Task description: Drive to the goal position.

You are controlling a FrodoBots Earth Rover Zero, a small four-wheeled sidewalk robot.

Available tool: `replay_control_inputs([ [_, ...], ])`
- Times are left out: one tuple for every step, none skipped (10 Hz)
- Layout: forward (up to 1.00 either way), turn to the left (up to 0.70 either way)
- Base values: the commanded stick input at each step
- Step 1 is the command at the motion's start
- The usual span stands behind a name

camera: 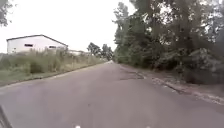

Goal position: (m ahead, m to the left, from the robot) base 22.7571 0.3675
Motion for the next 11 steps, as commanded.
replay_control_inputs([
  [1.0,-0.09],
  [1.0,-0.08],
  [1.0,-0.06],
  [1.0,-0.03],
  [1.0,-0.03],
  [1.0,-0.03],
  [1.0,-0.03],
  [1.0,-0.03],
  [1.0,-0.03],
  [1.0,-0.02],
  [1.0,-0.01],
])
